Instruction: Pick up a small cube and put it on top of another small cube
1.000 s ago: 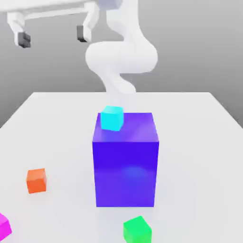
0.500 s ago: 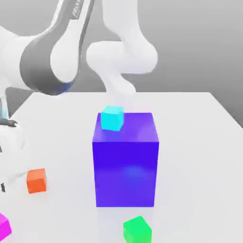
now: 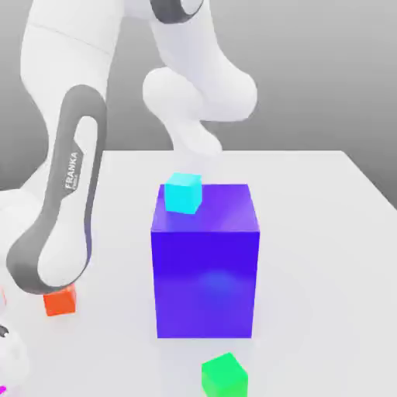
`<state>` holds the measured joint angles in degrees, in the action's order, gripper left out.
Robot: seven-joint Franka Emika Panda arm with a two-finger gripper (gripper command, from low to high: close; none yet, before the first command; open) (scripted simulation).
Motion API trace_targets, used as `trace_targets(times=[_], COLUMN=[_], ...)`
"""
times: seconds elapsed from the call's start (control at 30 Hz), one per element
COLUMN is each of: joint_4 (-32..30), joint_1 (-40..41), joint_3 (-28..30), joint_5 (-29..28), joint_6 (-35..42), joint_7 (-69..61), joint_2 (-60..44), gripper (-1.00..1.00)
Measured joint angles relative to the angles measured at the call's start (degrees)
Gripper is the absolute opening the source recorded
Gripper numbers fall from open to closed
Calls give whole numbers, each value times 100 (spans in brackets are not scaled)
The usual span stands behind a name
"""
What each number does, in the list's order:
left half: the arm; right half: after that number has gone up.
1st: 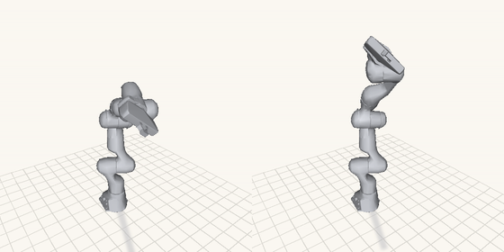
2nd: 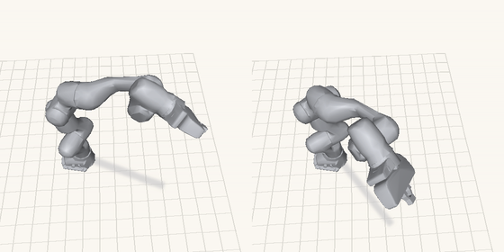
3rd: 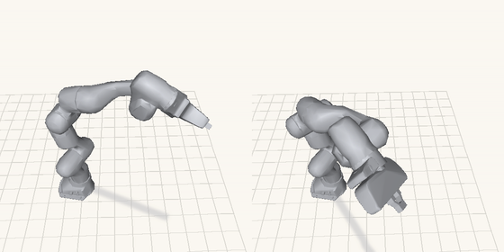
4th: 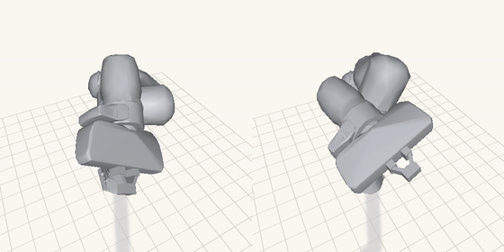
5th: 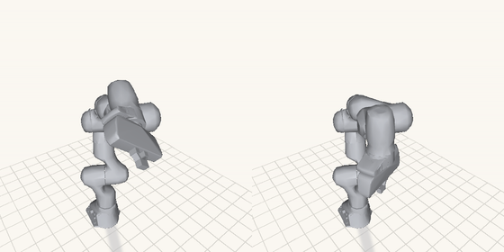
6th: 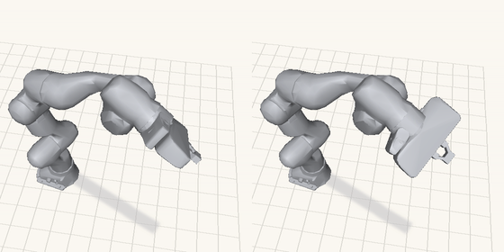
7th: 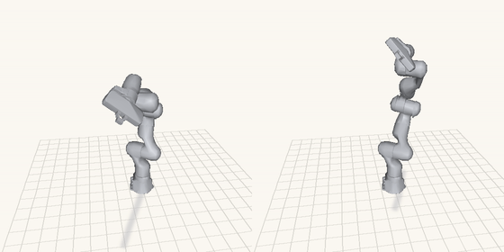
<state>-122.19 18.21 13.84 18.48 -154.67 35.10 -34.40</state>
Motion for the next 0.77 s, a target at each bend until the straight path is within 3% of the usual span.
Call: trace_targets(times=[0.17, 0.5, 0.63, 0.67, 0.77], joint_4=[-210, -1497, -1719, -1727, -1727], joint_1=[-261, -1903, -2447, -2482, -2482], joint_3=[295, -676, -1097, -1130, -1130], joint_5=[-362, -1366, -1634, -1646, -1646], joint_6=[555, 542, -103, -217, -217], joint_7=[247, 334, 345, 342, 342], joint_2=[770, 2177, 1799, 1695, 1695], gripper=[-100, -100, -100, 100, 100])
